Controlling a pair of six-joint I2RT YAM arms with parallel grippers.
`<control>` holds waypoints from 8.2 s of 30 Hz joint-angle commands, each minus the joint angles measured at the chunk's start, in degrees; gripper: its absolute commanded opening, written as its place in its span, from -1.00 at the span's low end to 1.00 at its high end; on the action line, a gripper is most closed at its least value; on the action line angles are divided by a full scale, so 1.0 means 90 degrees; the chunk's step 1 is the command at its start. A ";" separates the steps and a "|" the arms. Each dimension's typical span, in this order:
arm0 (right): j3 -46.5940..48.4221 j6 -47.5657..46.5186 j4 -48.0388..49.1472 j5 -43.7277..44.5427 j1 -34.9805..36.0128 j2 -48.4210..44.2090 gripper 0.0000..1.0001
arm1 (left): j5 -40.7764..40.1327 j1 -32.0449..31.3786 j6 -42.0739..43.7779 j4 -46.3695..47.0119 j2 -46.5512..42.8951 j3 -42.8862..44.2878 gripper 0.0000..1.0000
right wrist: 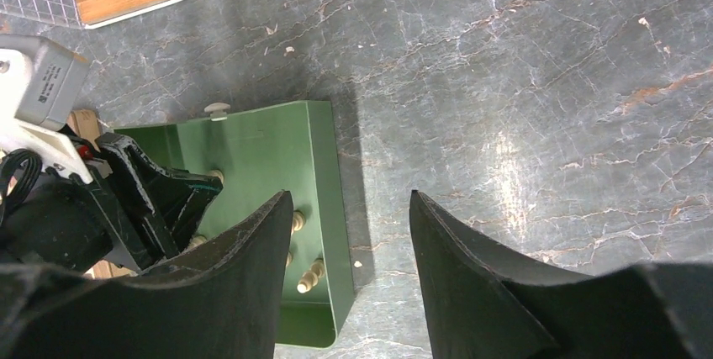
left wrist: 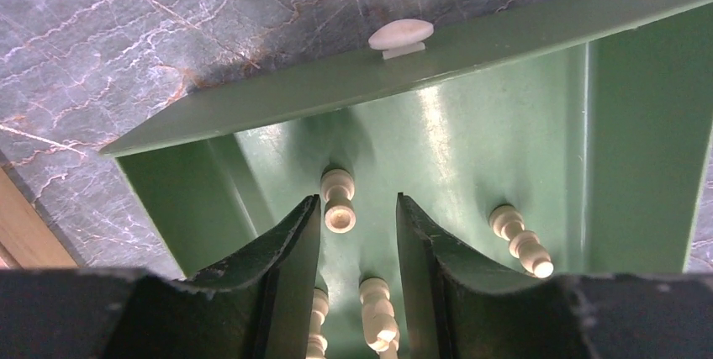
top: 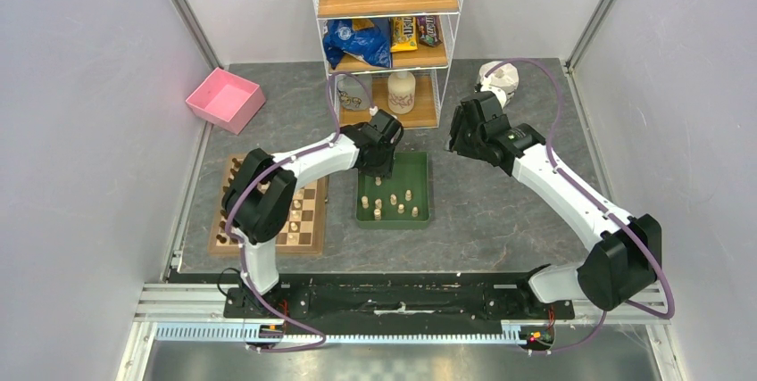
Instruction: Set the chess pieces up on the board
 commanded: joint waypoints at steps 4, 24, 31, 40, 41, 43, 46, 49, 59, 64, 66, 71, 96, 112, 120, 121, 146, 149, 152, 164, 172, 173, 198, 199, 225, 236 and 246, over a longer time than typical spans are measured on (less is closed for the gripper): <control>-0.0076 0.0069 0.0171 -0.0077 -0.0053 -0.0021 0.22 | -0.0128 -0.0035 -0.0061 0.0015 0.0225 0.0261 -0.16; -0.0095 0.0076 0.0210 -0.0184 -0.0083 0.0063 0.22 | -0.0198 -0.0035 -0.0114 -0.0409 -0.0499 0.0372 -0.96; -0.0081 0.0115 0.0228 -0.0238 -0.0083 0.0105 0.22 | -0.0989 0.0236 -0.0098 -0.1091 -0.1969 0.0427 -0.96; -0.0085 0.0164 0.0317 -0.0462 -0.0088 0.0221 0.22 | -0.0140 0.1777 -0.0122 -0.0814 -0.2256 -0.0593 -0.96; -0.0076 0.0169 0.0306 -0.0474 -0.0083 0.0231 0.22 | -0.0117 0.1833 -0.0072 -0.0774 -0.2163 -0.0598 -0.96; -0.0082 0.0153 0.0313 -0.0483 -0.0082 0.0240 0.22 | -0.0089 0.1915 0.0005 -0.0724 -0.1981 -0.0565 -0.96; -0.0076 0.0154 0.0308 -0.0494 -0.0083 0.0241 0.22 | -0.0204 0.2006 0.0044 -0.0742 -0.1643 -0.0478 -0.96; -0.0094 0.0159 0.0308 -0.0492 -0.0083 0.0232 0.23 | -0.0188 0.2151 0.0015 -0.0660 -0.1456 -0.0531 -0.96; -0.0066 0.0159 0.0308 -0.0596 -0.0083 0.0349 0.23 | -0.0233 0.2492 0.0065 -0.0394 -0.1254 -0.0696 -0.96; -0.0066 0.0145 0.0306 -0.0617 -0.0082 0.0374 0.23 | -0.0256 0.2573 -0.0008 -0.0263 -0.1114 -0.0806 -0.96; -0.0064 0.0137 0.0303 -0.0615 -0.0082 0.0386 0.23 | -0.0255 0.2592 -0.0040 -0.0150 -0.1064 -0.0868 -0.96; -0.0076 0.0126 0.0307 -0.0631 -0.0084 0.0395 0.24 | -0.0360 0.2639 -0.0045 -0.0091 -0.0966 -0.0888 -0.96; -0.0076 0.0132 0.0303 -0.0695 -0.0090 0.0543 0.24 | -0.0736 0.2817 0.0080 0.0035 -0.0863 -0.0984 -0.96; -0.0047 0.0136 0.0309 -0.0737 -0.0088 0.0548 0.26 | -0.0643 0.2817 0.0050 0.0024 -0.0955 -0.0959 -0.46; -0.0056 0.0128 0.0308 -0.0752 -0.0093 0.0521 0.26 | -0.0682 0.2817 0.0074 -0.0040 -0.1156 -0.0849 -0.19; -0.0057 0.0125 0.0303 -0.0745 -0.0085 0.0506 0.26 | -0.0684 0.2817 0.0074 -0.0061 -0.1211 -0.0819 -0.17; -0.0219 0.0360 0.0307 -0.0468 -0.0090 0.0460 0.30 | 0.0632 -0.0131 0.0260 0.0258 -0.2138 -0.0939 0.18; -0.0274 0.0445 0.0305 -0.0392 -0.0090 0.0458 0.31 | 0.0656 -0.0293 0.0316 0.0250 -0.1774 -0.0772 0.18; -0.0308 0.0460 0.0308 -0.0400 -0.0091 0.0459 0.31 | 0.0685 -0.0365 0.0213 0.0187 -0.1395 -0.0594 0.15; -0.0383 0.0416 0.0308 -0.0302 -0.0095 0.0462 0.39 | 0.0588 -0.0650 -0.0452 -0.0060 -0.0463 -0.0100 0.06; -0.0482 0.0495 0.0298 -0.0186 -0.0107 0.0446 0.79 | 0.0659 -0.0688 -0.0621 -0.0103 -0.0419 -0.0187 0.00; -0.0486 0.0501 0.0298 -0.0188 -0.0115 0.0463 0.80 | 0.0648 -0.0698 -0.0647 -0.0102 -0.0419 -0.0202 -0.01; -0.0505 0.0409 0.0292 -0.0145 -0.0124 0.0397 0.94 | 0.0598 -0.0738 -0.0690 -0.0278 -0.0167 -0.0110 -0.06; -0.0503 0.0404 0.0293 -0.0150 -0.0120 0.0398 0.94 | 0.0588 -0.0738 -0.0696 -0.0276 -0.0165 -0.0119 -0.06; -0.0476 0.0382 0.0298 -0.0208 -0.0131 0.0425 0.94 | 0.0009 -0.0728 -0.0423 -0.0686 -0.0884 0.0439 -0.83; -0.0439 0.0378 0.0324 -0.0340 -0.0124 0.0464 0.94 | -0.0693 0.0078 -0.0215 -0.1400 -0.1886 0.0612 -0.85; -0.0442 0.0388 0.0396 -0.0503 -0.0121 0.0543 0.94 | -0.0321 0.1884 0.0098 -0.1200 -0.2422 -0.0579 -0.87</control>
